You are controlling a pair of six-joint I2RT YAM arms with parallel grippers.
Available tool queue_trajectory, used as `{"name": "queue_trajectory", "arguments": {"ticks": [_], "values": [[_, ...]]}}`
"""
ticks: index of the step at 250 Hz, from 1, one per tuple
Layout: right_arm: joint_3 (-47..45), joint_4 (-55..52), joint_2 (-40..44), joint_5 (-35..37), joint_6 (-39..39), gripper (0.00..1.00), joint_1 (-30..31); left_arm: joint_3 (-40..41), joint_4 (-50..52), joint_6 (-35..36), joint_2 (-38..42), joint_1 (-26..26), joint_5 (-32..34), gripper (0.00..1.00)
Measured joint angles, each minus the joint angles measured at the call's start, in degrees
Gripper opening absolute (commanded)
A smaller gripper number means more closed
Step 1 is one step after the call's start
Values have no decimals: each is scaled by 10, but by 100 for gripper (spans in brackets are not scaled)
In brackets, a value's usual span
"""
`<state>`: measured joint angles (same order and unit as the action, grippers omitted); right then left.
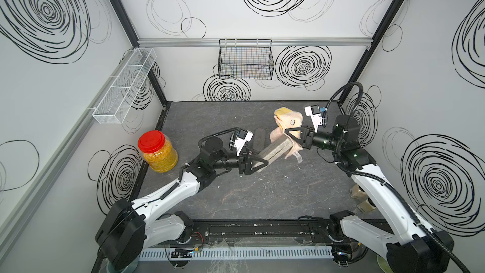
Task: Wipe the eyeglass case
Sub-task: Wipe the dirt from the eyeglass case.
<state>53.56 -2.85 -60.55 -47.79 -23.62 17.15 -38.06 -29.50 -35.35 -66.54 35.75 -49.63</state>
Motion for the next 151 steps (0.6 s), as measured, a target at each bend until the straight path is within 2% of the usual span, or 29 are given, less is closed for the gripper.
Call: {"name": "queue_trajectory", "arguments": {"ticks": [52, 151], "values": [[0, -53, -26, 26, 22, 9, 1, 0, 0, 0, 0, 0, 0, 56], [0, 13, 75, 20, 4, 10, 4, 0, 2, 2, 1, 5, 16, 56]]}}
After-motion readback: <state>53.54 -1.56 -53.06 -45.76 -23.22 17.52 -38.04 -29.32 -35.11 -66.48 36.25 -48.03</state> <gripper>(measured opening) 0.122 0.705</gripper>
